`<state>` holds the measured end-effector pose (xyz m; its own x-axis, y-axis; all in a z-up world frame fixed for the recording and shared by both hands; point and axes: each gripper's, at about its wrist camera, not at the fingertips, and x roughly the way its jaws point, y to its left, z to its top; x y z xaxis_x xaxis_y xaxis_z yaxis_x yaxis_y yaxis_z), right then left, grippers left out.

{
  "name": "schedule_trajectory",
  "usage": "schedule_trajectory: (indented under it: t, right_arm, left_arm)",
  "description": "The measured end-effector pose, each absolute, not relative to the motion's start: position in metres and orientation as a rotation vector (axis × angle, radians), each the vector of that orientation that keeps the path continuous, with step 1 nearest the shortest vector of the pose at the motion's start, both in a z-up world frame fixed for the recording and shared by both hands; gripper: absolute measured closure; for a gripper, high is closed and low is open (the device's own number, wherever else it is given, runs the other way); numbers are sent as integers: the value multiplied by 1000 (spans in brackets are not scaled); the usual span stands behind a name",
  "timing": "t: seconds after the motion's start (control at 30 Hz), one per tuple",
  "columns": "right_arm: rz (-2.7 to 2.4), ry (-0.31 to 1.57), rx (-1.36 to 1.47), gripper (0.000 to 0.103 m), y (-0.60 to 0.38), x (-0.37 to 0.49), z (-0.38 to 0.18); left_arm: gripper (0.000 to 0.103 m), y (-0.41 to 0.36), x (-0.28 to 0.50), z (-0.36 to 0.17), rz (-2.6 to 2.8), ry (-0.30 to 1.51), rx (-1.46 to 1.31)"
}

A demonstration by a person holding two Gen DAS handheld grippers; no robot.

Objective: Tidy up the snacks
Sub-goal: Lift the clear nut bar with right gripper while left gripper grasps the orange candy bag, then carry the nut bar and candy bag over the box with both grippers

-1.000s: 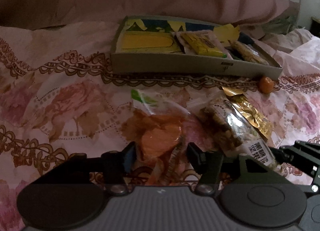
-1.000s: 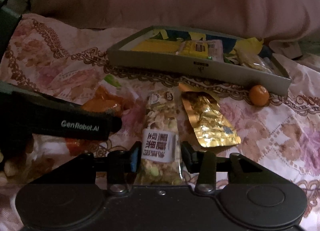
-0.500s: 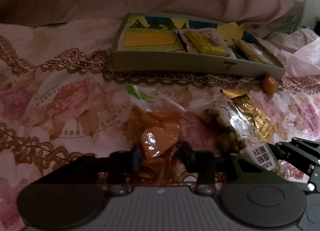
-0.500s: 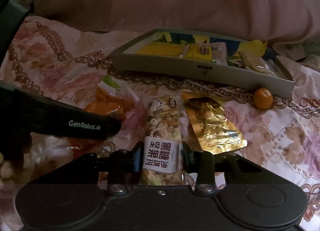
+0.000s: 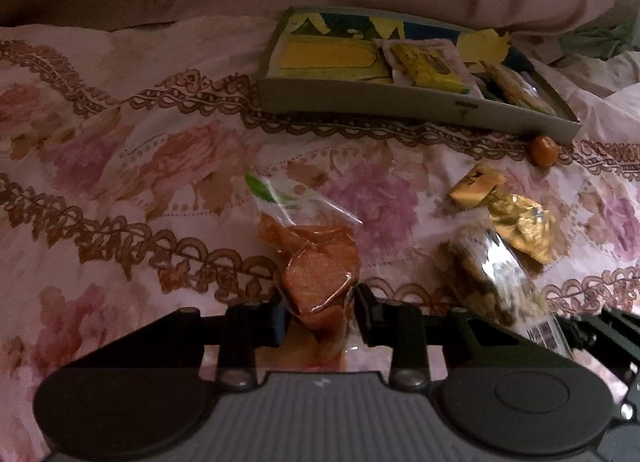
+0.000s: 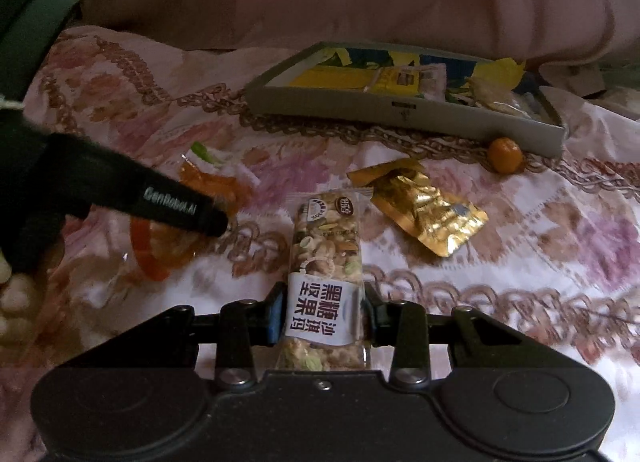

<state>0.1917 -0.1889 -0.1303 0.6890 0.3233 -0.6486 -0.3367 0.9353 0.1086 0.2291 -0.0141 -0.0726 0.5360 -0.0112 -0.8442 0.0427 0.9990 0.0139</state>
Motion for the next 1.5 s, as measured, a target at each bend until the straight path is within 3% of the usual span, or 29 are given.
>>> schedule_trajectory:
  t: [0.57, 1.5]
  right_arm:
    - [341, 595, 44, 63, -222, 157, -96]
    - [295, 416, 167, 63, -283, 269, -44]
  left_arm:
    - [67, -14, 187, -42, -15, 935, -22]
    - [67, -67, 291, 18, 8, 673, -103]
